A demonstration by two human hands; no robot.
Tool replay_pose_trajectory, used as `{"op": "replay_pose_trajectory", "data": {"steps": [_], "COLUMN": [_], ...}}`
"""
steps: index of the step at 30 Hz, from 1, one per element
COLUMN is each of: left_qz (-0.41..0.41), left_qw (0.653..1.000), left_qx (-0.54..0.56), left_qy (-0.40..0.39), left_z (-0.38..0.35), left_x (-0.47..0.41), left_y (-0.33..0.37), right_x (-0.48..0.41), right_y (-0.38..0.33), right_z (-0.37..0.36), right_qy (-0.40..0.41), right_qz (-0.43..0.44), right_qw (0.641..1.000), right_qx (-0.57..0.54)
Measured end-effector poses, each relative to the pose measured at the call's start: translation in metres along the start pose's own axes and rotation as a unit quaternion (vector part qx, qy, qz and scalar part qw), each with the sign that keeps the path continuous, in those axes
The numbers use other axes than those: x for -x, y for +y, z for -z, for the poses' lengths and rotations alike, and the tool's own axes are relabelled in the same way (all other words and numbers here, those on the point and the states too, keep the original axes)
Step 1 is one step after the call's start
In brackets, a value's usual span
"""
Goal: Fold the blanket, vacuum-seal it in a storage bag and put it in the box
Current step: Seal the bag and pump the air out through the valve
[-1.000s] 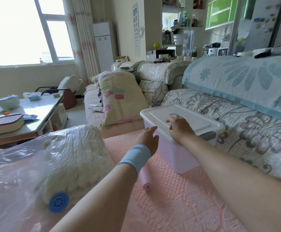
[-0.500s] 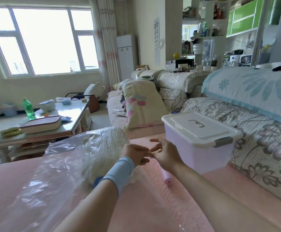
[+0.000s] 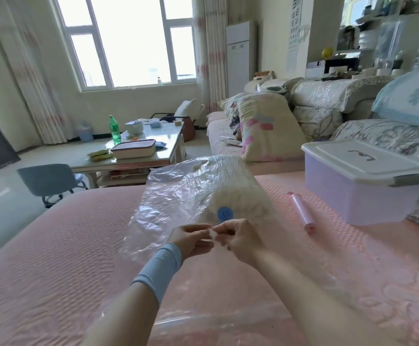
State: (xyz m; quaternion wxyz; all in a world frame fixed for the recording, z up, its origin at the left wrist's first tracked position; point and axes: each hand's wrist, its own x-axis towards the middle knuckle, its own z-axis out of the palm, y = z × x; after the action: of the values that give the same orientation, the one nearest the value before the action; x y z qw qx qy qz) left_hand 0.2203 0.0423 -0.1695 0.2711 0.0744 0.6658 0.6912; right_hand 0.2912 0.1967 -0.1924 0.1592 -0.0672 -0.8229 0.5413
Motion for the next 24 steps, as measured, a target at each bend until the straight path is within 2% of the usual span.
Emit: {"op": "replay_pose_trajectory", "data": {"steps": [7, 14, 17, 19, 22, 24], "left_qz": [0.012, 0.009, 0.008, 0.012, 0.034, 0.068], "left_qw": [0.999, 0.995, 0.991, 0.989, 0.977, 0.961], "left_qx": [0.035, -0.098, -0.121, -0.126, -0.155, -0.2], "left_qy": [0.025, -0.001, 0.051, 0.081, 0.14, 0.177], "left_z": [0.062, 0.109, 0.135, 0.157, 0.197, 0.218], "left_x": [0.028, 0.049, 0.068, 0.083, 0.105, 0.116], "left_y": [-0.041, -0.035, -0.04, -0.042, -0.052, -0.061], "right_x": [0.013, 0.019, 0.029, 0.04, 0.06, 0.068], "right_y": [-0.006, -0.016, -0.026, -0.031, -0.028, -0.025], "right_z": [-0.068, -0.113, -0.141, -0.161, -0.188, -0.194], "right_qy": [-0.056, -0.079, -0.111, -0.177, -0.29, -0.309], "right_qz": [0.086, 0.066, 0.058, 0.059, 0.085, 0.096], "right_qw": [0.988, 0.986, 0.968, 0.938, 0.842, 0.8], "right_qx": [0.118, 0.132, 0.219, 0.293, 0.447, 0.505]}}
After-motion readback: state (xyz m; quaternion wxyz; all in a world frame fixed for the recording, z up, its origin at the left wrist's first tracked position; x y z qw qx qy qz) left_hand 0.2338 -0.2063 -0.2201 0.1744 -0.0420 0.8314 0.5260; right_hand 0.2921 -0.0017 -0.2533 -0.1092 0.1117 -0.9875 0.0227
